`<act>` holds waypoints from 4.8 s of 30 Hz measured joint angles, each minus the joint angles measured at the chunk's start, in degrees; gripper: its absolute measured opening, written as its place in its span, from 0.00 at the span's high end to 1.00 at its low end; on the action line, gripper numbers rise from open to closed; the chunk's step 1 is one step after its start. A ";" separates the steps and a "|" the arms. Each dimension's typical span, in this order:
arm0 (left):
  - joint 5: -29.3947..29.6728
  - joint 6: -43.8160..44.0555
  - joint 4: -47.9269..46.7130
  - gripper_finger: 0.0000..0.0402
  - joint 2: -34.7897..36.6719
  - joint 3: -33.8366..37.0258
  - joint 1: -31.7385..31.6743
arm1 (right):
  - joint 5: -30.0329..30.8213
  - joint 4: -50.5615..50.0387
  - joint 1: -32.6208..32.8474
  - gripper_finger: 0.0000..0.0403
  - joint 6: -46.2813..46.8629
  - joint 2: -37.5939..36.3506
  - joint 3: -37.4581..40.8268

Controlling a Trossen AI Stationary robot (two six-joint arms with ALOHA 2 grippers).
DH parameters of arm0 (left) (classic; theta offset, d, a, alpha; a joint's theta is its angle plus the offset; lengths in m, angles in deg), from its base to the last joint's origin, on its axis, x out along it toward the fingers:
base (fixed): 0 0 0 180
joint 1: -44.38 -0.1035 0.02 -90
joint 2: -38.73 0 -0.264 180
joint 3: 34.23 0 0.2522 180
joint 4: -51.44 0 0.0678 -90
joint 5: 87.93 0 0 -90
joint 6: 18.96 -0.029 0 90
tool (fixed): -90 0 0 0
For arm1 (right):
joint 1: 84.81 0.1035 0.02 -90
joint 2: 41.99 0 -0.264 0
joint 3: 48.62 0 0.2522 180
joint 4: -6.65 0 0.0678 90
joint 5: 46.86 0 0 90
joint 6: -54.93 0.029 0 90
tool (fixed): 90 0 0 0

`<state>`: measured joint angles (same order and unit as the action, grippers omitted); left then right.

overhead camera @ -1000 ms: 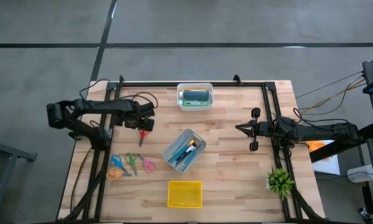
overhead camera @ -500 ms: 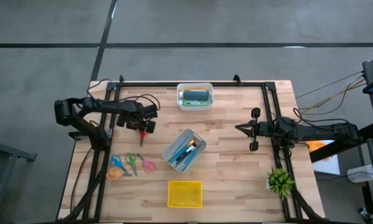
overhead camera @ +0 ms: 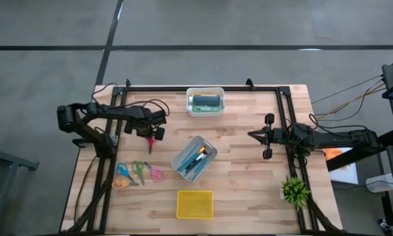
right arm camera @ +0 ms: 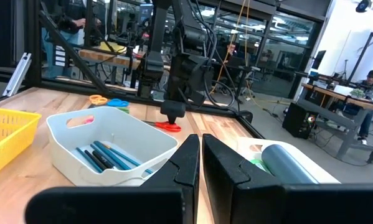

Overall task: Pick & Place Paint Supplies
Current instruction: Put the red scissors into the yellow bin

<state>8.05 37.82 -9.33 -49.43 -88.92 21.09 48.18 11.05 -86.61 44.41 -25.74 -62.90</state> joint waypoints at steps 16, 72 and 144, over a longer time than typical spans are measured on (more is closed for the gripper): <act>1.10 -1.29 0.45 0.99 3.31 0.22 0.22 | 0.00 -0.01 0.02 0.96 0.00 0.02 -0.02; 11.67 -22.31 13.84 0.99 -0.40 -24.38 53.25 | 0.02 -0.01 0.00 0.96 0.00 0.00 -0.02; -0.10 -46.26 18.27 0.99 -30.45 -46.86 49.31 | 0.00 -1.69 0.00 0.96 0.00 0.04 -0.02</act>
<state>7.95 -8.45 8.95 -79.88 -135.78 70.40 48.18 9.36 -86.61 44.41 -25.70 -62.92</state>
